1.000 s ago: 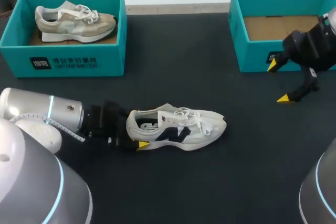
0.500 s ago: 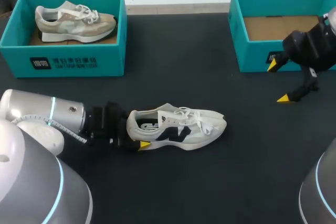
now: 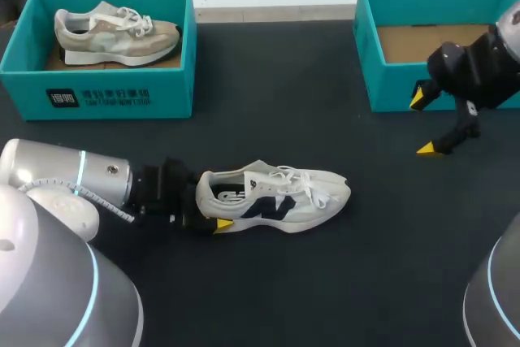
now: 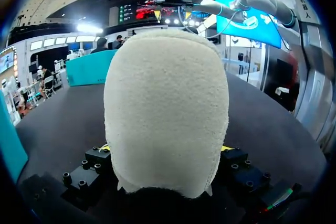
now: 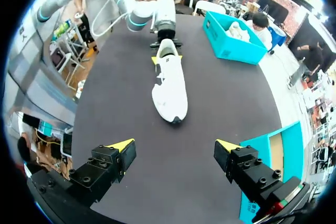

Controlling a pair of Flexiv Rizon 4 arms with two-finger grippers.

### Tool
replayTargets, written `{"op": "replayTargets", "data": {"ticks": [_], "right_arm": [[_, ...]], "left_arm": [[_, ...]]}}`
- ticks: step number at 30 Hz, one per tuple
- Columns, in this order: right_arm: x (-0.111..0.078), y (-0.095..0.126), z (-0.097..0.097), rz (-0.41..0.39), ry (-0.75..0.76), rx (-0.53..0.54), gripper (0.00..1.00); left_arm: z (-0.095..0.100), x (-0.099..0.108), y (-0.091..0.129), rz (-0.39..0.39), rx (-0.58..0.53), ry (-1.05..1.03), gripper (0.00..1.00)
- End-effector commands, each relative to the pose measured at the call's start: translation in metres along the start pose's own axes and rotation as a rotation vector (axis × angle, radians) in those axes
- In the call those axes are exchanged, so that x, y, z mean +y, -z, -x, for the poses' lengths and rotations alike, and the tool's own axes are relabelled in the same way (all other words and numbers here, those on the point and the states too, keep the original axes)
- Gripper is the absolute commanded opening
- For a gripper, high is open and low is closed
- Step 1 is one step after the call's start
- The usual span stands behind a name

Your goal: Take the shoe out of the shoebox, open the shoe tongue, remove and reinsert the insole, then place the shoe into the shoebox

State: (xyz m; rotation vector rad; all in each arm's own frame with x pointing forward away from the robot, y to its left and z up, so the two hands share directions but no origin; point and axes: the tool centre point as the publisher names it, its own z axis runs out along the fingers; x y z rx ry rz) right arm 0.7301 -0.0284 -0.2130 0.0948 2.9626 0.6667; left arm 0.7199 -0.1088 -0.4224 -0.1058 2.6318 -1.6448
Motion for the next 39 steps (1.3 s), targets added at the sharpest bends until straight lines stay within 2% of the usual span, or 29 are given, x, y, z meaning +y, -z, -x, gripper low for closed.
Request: {"op": "replayTargets", "data": {"ticks": [1, 3, 6, 9, 24, 26, 29, 32, 33, 35, 36, 39], "right_arm": [[0.025, -0.014, 0.006, -0.121, -0.368, -0.196, 1.0], [0.036, -0.018, 0.008, -0.172, -0.451, -0.217, 1.0], [0.051, -0.028, 0.009, -0.183, -0.541, -0.242, 1.0], [0.063, -0.036, 0.012, -0.13, -0.585, -0.356, 1.0], [0.063, -0.036, 0.012, -0.13, -0.585, -0.356, 1.0], [0.069, -0.049, 0.016, -0.153, -0.661, -0.333, 1.0], [0.09, -0.069, 0.026, -0.15, -0.755, -0.338, 1.0], [0.108, -0.089, 0.031, -0.183, -0.823, -0.33, 1.0], [0.113, -0.095, 0.032, -0.229, -0.814, -0.32, 1.0], [0.121, -0.105, 0.033, -0.25, -0.851, -0.339, 1.0], [0.126, -0.11, 0.032, -0.295, -0.871, -0.354, 1.0], [0.136, -0.123, 0.027, -0.322, -0.918, -0.383, 1.0]], "left_arm": [[-0.004, 0.003, -0.004, 0.001, -0.004, 0.0, 0.0], [-0.004, 0.003, -0.004, 0.001, -0.004, 0.0, 0.0], [-0.004, 0.003, -0.004, 0.001, -0.004, 0.0, 0.0], [-0.004, 0.003, -0.004, 0.001, -0.004, 0.0, 0.0], [-0.004, 0.003, -0.004, 0.001, -0.004, 0.0, 0.0], [-0.004, 0.003, -0.004, 0.001, -0.004, 0.0, 0.0], [-0.004, 0.003, -0.004, 0.001, -0.004, 0.0, 0.0], [-0.004, 0.003, -0.004, 0.001, -0.004, 0.0, 0.0], [-0.004, 0.003, -0.004, 0.001, -0.004, 0.0, 0.0], [-0.004, 0.003, -0.004, 0.001, -0.004, 0.0, 0.0], [-0.004, 0.003, -0.004, 0.001, -0.004, 0.0, 0.0], [-0.004, 0.003, -0.004, 0.001, -0.004, 0.0, 0.0]]}}
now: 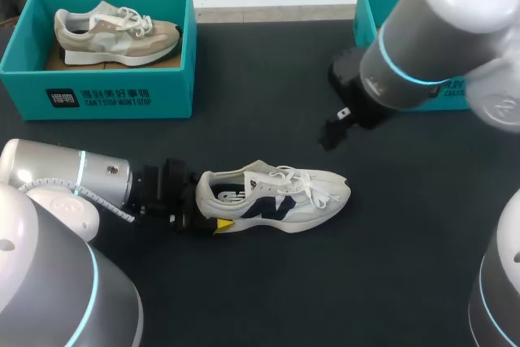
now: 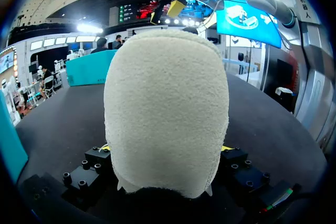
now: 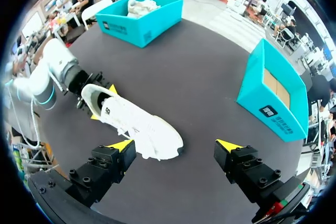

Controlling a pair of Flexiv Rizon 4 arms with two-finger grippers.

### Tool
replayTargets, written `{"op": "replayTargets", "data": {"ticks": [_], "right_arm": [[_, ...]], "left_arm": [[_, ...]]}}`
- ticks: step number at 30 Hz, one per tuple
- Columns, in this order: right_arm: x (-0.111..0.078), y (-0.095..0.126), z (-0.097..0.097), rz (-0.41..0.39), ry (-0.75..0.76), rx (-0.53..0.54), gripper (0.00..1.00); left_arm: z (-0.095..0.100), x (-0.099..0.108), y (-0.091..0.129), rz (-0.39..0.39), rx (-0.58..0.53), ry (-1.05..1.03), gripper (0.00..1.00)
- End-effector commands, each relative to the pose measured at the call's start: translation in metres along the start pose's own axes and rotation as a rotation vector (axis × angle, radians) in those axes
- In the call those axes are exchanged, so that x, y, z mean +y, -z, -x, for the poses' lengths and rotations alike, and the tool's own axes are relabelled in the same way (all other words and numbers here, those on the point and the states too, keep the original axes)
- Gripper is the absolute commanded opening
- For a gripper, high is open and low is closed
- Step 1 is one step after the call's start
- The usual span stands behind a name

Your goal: Take the shoe out of the shoebox, open the shoe tongue, remove and reinsert the insole, then place the shoe into the shoebox

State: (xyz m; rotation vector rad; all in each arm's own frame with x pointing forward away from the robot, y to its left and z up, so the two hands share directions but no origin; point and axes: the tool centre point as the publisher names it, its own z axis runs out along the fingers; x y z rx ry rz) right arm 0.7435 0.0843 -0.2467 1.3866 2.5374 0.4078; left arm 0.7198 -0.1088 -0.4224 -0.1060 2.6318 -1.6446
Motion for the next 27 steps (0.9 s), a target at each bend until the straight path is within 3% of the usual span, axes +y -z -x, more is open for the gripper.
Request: {"op": "replayTargets", "data": {"ticks": [1, 10, 27], "right_arm": [[0.052, -0.035, -0.038, -0.15, -0.047, -0.12, 1.0], [0.062, -0.052, -0.093, -0.151, -0.147, -0.127, 1.0], [0.062, -0.052, -0.093, -0.151, -0.147, -0.127, 1.0]], "left_arm": [[-0.004, 0.003, -0.004, 0.001, -0.004, 0.0, 0.0], [-0.004, 0.003, -0.004, 0.001, -0.004, 0.0, 0.0], [-0.004, 0.003, -0.004, 0.001, -0.004, 0.0, 0.0]]}}
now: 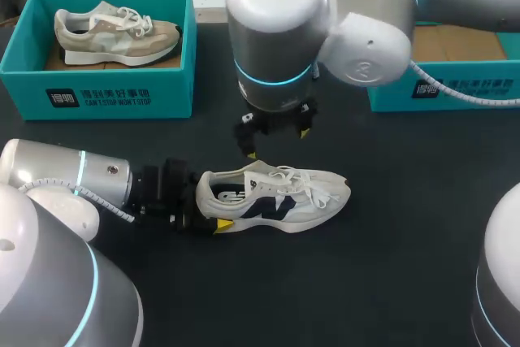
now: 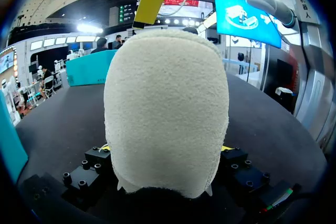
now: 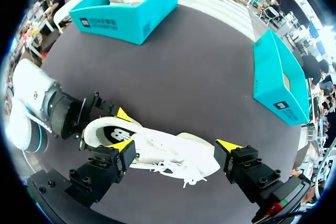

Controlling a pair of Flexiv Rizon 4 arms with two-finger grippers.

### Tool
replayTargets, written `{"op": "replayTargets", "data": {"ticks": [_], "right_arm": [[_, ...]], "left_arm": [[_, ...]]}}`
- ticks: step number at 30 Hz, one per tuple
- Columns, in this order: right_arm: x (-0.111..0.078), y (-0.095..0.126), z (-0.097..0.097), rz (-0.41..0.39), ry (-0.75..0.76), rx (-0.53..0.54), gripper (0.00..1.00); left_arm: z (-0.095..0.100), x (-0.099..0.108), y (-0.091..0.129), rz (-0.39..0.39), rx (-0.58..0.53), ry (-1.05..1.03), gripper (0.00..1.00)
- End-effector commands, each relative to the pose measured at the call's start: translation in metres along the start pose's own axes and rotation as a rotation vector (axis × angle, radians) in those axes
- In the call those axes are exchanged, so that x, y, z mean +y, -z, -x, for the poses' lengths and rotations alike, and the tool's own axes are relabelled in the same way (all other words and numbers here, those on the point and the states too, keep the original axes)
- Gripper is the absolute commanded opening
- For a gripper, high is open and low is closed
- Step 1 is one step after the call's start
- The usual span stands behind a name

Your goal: Take the shoe out of the shoebox, open the shoe tongue, remove and reinsert the insole, then place the shoe into the shoebox

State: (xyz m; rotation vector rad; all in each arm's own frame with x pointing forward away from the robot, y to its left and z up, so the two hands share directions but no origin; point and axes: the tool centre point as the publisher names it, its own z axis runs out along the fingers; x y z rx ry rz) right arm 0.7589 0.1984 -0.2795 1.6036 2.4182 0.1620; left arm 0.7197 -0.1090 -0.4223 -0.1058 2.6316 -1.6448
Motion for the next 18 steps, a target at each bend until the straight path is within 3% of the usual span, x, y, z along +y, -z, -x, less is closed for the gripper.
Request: {"op": "replayTargets", "data": {"ticks": [1, 8, 18], "right_arm": [[0.002, 0.0, -0.003, -0.006, 0.0, -0.007, 1.0], [-0.014, -0.016, -0.041, -0.029, -0.096, 0.009, 1.0], [-0.028, -0.038, -0.062, -0.039, -0.243, -0.059, 1.0]], "left_arm": [[-0.004, 0.003, -0.004, 0.001, -0.004, 0.0, 0.0], [-0.004, 0.003, -0.004, 0.001, -0.004, 0.0, 0.0], [-0.004, 0.003, -0.004, 0.001, -0.004, 0.0, 0.0]]}}
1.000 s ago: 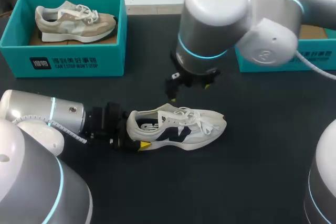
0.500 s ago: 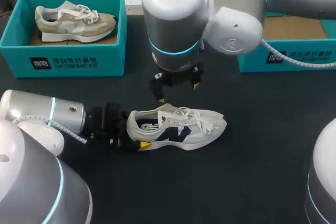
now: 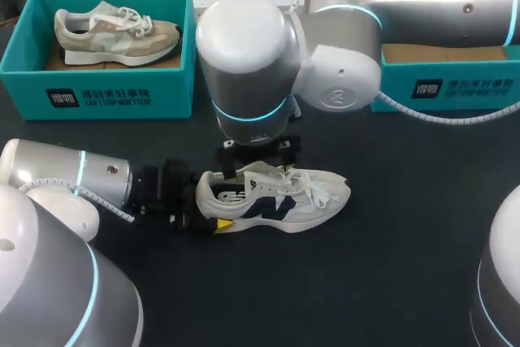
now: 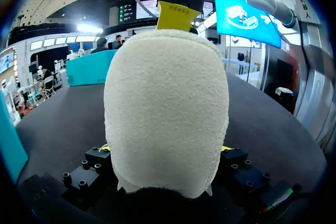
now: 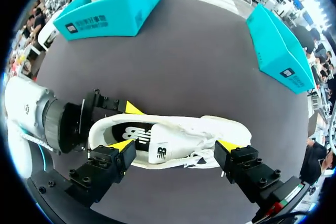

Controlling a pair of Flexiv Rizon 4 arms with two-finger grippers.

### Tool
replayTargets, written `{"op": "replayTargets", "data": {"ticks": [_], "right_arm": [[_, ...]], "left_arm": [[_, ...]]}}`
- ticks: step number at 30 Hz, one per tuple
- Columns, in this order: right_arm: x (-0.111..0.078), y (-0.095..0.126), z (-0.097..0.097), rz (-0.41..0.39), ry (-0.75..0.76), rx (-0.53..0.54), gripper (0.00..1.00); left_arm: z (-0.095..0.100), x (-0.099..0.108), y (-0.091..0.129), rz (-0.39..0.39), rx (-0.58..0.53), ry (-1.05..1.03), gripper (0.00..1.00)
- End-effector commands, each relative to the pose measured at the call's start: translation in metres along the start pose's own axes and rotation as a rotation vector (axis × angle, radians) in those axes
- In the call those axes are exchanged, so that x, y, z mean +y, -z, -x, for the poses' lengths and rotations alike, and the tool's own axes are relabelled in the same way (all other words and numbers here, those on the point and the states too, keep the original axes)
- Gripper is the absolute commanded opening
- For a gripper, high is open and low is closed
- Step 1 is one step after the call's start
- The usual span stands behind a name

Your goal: Take the shoe out of the shoebox, open the shoe tongue, remove and reinsert the insole, then place the shoe into the shoebox

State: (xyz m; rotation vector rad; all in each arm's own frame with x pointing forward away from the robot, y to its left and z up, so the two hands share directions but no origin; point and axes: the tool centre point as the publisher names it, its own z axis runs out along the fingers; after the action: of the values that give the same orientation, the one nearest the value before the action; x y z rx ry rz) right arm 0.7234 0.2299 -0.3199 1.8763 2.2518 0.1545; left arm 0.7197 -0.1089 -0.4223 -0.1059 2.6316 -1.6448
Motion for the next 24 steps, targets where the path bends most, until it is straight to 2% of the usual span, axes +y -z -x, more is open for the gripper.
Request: {"op": "replayTargets", "data": {"ticks": [1, 4, 8, 18, 20, 24], "right_arm": [[-0.004, -0.011, -0.016, 0.007, -0.047, -0.059, 1.0], [-0.006, -0.018, -0.019, 0.013, -0.091, -0.083, 1.0], [-0.009, -0.031, -0.012, 0.022, -0.149, -0.149, 1.0], [-0.011, -0.048, -0.004, -0.072, -0.116, -0.209, 1.0], [-0.013, -0.048, -0.003, -0.103, -0.104, -0.234, 1.0], [-0.019, -0.044, 0.008, -0.115, -0.123, -0.279, 1.0]], "left_arm": [[-0.004, 0.003, -0.004, 0.001, -0.004, 0.0, 0.0], [-0.004, 0.003, -0.004, 0.001, -0.004, 0.0, 0.0], [-0.004, 0.003, -0.004, 0.001, -0.004, 0.0, 0.0], [-0.004, 0.003, -0.004, 0.001, -0.004, 0.0, 0.0], [-0.004, 0.003, -0.004, 0.001, -0.004, 0.0, 0.0], [-0.004, 0.003, -0.004, 0.001, -0.004, 0.0, 0.0]]}}
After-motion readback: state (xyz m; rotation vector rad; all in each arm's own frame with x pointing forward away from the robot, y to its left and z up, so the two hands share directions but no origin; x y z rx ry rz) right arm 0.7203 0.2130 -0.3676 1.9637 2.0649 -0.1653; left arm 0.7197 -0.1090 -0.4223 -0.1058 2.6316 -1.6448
